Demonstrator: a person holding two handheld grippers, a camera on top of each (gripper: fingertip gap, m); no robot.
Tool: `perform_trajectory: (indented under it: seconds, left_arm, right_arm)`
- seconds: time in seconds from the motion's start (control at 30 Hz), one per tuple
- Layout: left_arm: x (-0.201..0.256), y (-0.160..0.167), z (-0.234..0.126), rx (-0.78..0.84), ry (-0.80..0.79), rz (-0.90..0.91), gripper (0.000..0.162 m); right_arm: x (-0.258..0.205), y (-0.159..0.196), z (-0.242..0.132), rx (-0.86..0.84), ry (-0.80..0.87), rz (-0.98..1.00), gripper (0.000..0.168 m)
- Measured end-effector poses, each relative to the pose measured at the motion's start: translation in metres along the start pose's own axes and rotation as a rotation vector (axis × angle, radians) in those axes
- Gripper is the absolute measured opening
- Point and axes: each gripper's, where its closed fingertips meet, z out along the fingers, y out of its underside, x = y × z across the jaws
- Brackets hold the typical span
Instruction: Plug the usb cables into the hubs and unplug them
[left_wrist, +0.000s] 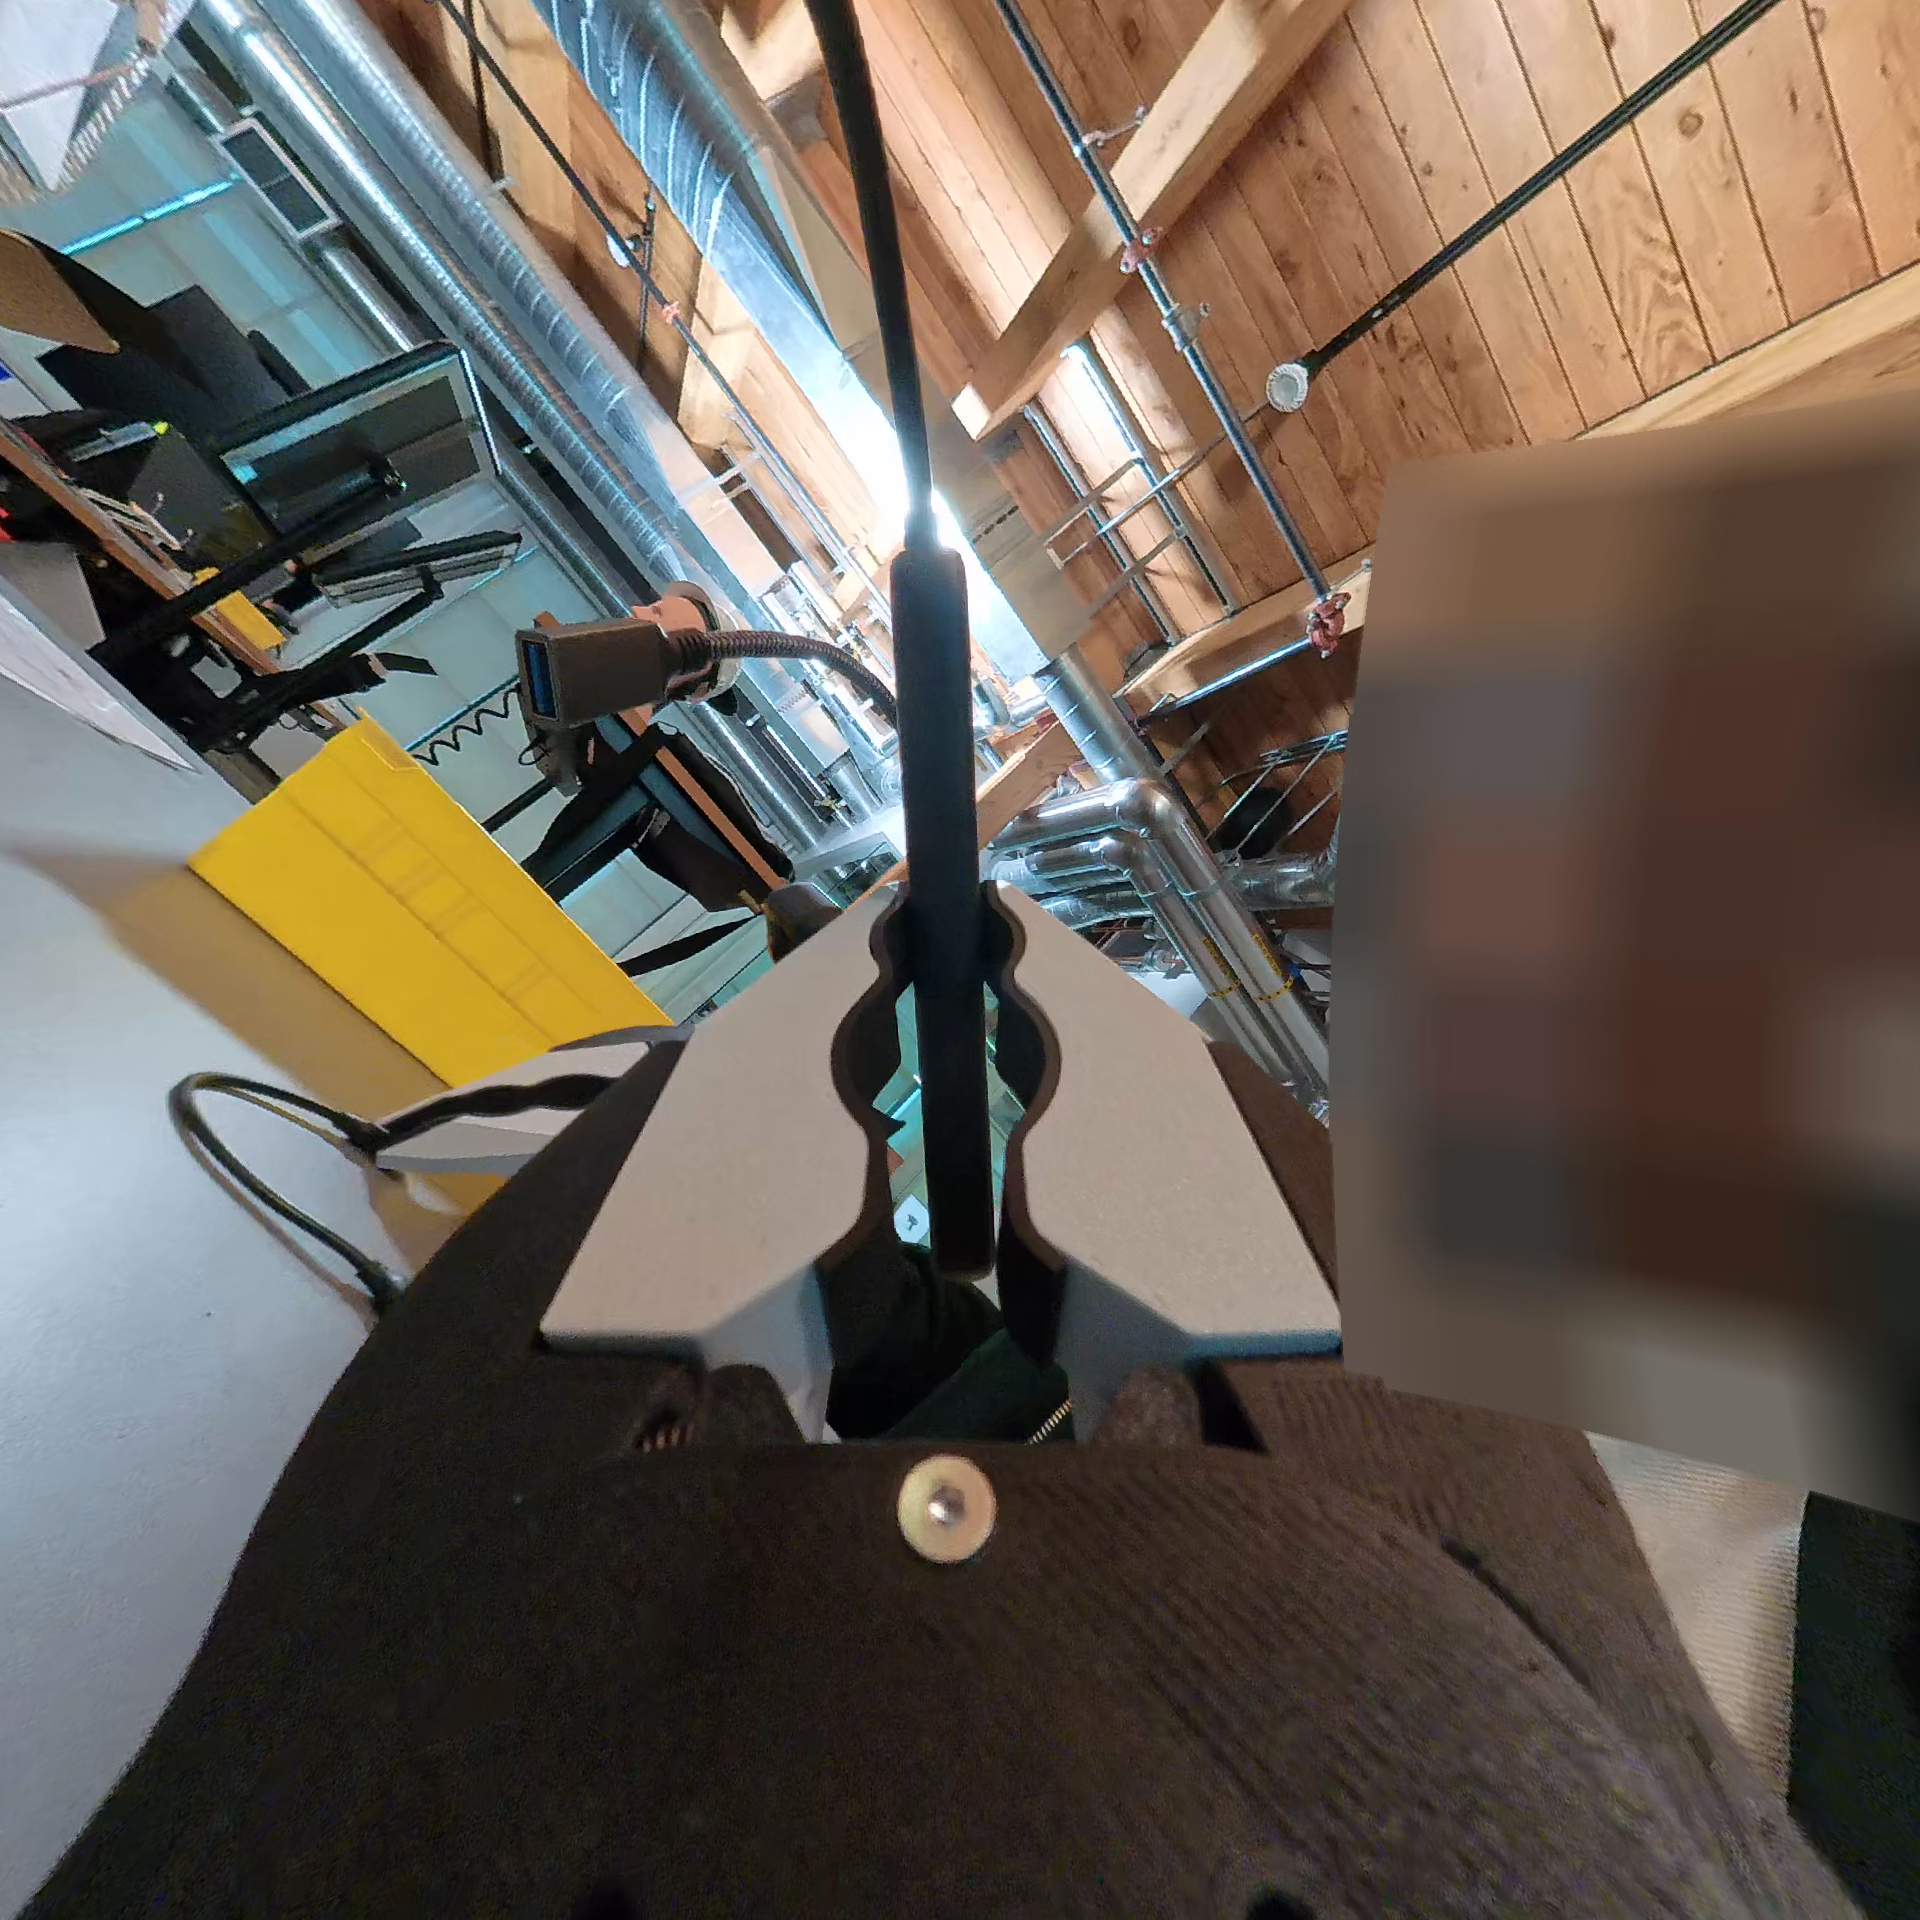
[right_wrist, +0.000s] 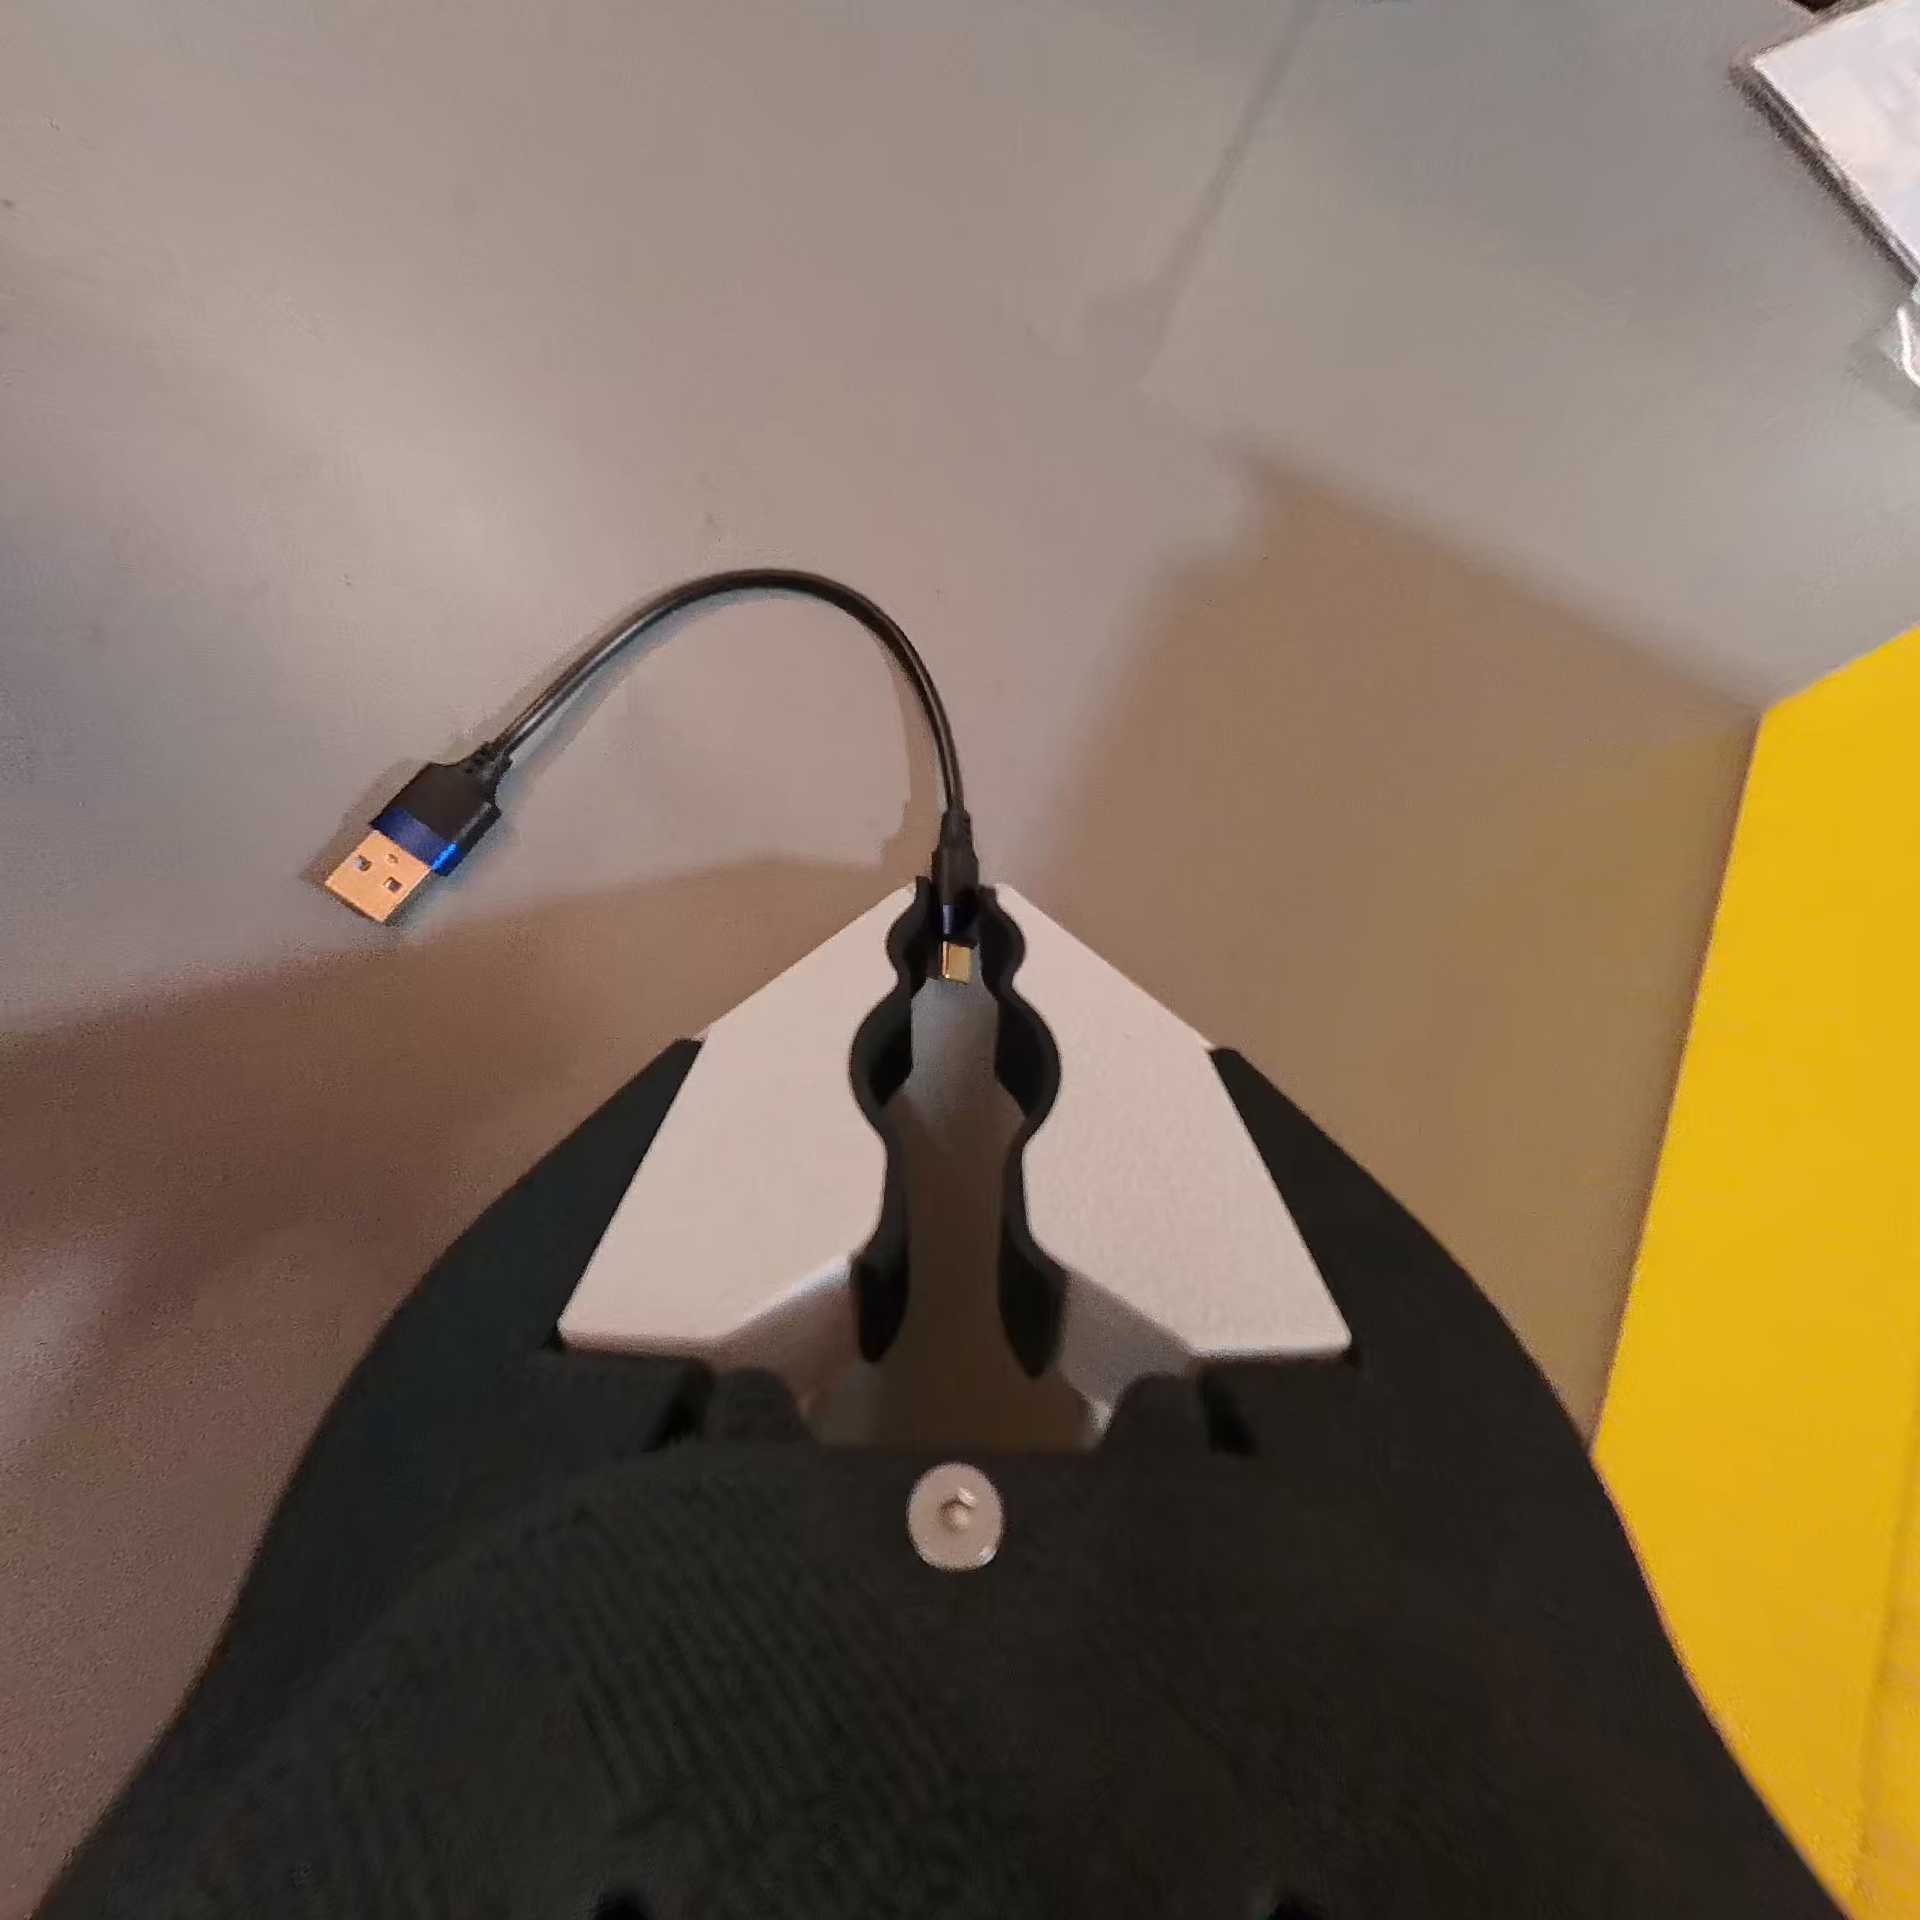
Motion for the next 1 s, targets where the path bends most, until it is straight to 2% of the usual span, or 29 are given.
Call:
perform_trajectory:
  seconds: [0.17,0.27,0.4,0.63,0.73,1.0]
  left_arm:
    - [-0.001,-0.002,-0.001,0.008,-0.005,0.0,0.009]
    - [-0.002,-0.002,-0.001,0.011,-0.008,-0.005,0.008]
    - [-0.004,-0.004,-0.002,0.018,-0.012,-0.011,0.008]
    - [-0.006,-0.003,-0.002,0.018,-0.021,-0.014,0.008]
    - [-0.006,-0.001,0.0,0.009,-0.015,-0.019,0.009]
    - [-0.006,0.002,0.001,-0.009,-0.023,-0.011,0.008]
  right_arm:
    - [-0.011,0.013,-0.013,-0.059,-0.01,0.0,0.009]
    - [-0.01,0.02,-0.022,-0.048,0.005,0.029,0.017]
    - [-0.016,0.029,-0.031,-0.014,-0.053,0.077,0.021]
    - [-0.01,0.004,-0.025,0.102,-0.043,0.016,0.032]
    - [-0.008,0.007,-0.011,0.044,-0.007,-0.031,0.032]
    - [-0.011,0.027,-0.028,-0.054,-0.039,-0.006,0.005]
